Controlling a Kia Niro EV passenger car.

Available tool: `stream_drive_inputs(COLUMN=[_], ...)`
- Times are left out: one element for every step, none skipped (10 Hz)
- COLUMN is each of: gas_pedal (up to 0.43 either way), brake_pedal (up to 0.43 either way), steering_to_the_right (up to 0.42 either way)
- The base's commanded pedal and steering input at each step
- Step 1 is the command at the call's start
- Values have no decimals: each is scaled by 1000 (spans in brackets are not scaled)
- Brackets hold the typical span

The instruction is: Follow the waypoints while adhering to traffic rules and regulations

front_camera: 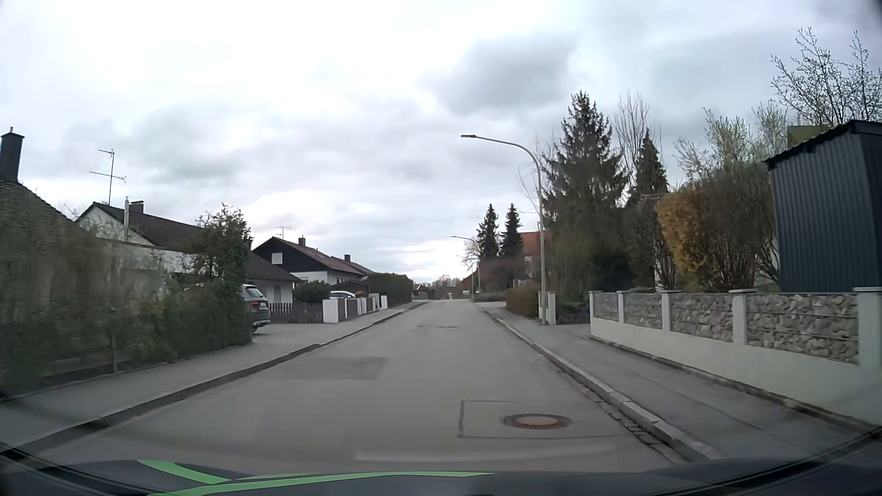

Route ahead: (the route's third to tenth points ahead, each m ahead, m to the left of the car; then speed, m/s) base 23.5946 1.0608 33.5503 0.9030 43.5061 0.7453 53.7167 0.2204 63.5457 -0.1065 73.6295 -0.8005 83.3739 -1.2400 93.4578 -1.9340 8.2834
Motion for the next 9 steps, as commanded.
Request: stream_drive_inputs(gas_pedal=[118,118,118,118,110,110,98,98,87], brake_pedal=[0,0,0,0,0,0,0,0,0], steering_to_the_right=[23,22,21,19,18,17,16,13,11])
